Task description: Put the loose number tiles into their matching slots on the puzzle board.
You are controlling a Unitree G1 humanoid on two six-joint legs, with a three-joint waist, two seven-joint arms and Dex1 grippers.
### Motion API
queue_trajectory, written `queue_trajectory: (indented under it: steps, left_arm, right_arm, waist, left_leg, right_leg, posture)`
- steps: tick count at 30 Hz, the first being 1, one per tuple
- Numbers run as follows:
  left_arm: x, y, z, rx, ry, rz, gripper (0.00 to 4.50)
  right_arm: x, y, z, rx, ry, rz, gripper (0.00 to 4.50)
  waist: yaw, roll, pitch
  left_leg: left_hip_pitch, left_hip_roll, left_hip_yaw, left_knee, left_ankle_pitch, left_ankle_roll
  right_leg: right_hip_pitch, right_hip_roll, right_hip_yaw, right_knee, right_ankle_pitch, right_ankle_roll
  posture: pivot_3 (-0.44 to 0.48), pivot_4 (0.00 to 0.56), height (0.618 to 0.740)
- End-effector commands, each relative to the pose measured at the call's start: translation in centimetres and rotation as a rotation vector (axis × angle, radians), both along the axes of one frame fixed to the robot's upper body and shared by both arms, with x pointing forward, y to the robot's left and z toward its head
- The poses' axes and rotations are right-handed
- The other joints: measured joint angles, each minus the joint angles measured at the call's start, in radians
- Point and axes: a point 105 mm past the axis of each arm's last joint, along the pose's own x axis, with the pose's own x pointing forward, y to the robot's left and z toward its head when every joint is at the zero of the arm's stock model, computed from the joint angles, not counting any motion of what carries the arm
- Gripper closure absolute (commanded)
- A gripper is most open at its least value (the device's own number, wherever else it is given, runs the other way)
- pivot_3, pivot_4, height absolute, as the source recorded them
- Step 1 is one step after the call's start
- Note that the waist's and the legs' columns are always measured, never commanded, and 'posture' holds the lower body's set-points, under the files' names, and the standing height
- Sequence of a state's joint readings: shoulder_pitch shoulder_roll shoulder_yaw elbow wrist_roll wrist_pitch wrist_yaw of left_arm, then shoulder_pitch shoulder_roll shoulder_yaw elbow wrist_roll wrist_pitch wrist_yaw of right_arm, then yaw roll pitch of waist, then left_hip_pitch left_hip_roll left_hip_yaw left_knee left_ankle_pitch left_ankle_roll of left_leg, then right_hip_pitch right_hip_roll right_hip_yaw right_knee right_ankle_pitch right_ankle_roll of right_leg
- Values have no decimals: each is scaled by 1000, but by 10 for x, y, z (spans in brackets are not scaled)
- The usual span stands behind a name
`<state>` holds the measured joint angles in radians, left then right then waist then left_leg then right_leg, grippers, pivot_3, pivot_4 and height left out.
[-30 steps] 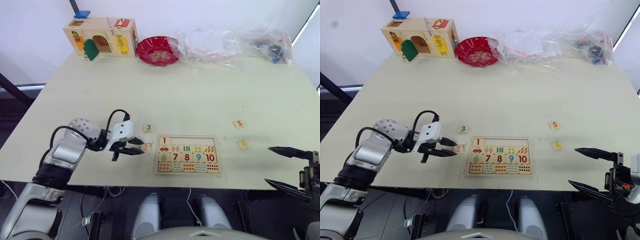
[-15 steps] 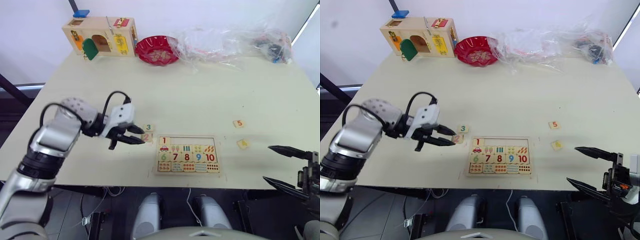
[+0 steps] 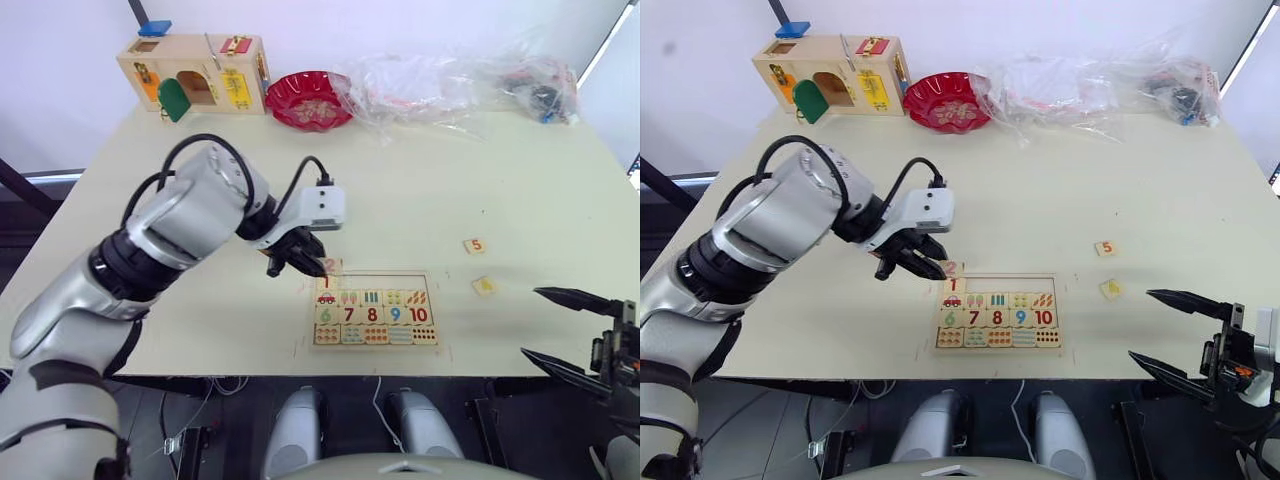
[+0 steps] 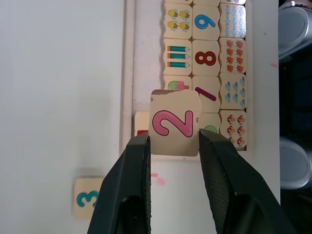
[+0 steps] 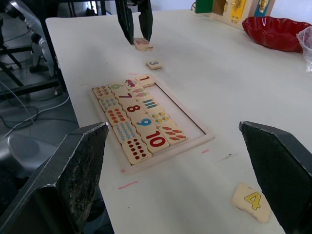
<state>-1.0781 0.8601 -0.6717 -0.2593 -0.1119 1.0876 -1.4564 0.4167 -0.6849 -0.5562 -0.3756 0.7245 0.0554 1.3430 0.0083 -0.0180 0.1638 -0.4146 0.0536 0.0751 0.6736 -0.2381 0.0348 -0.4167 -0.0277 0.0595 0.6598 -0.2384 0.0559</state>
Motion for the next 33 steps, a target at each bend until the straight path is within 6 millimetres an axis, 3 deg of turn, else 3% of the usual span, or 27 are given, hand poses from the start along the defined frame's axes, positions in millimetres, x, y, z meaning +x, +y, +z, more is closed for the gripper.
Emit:
queue_trajectory:
  steps: [1,19,33]
  left_arm:
    - [5,-5,2,31,-38,19,3548]
    - [17,-33,-27,87,-44,31,3548]
    - [17,-36,-40,117,-61,15,3548]
  right_arm:
    - [-3,4,5,-6,-39,9,0]
    - [-7,16,1,7,-49,3,0]
    - [-9,18,-1,19,-48,-5,0]
  waist:
    - [1,0,0]
    - [3,0,0]
    - [3,0,0]
  left_leg:
    - [0,0,0,0,0,0]
    - [-1,-5,1,1,-2,4]
    - [-1,-7,-1,1,-3,5]
  right_leg:
    - [0,0,0,0,0,0]
    - [0,2,12,0,-2,4]
    - [0,2,13,1,-3,6]
  posture:
    - [0,150,740]
    - [0,150,740]
    - [0,150,740]
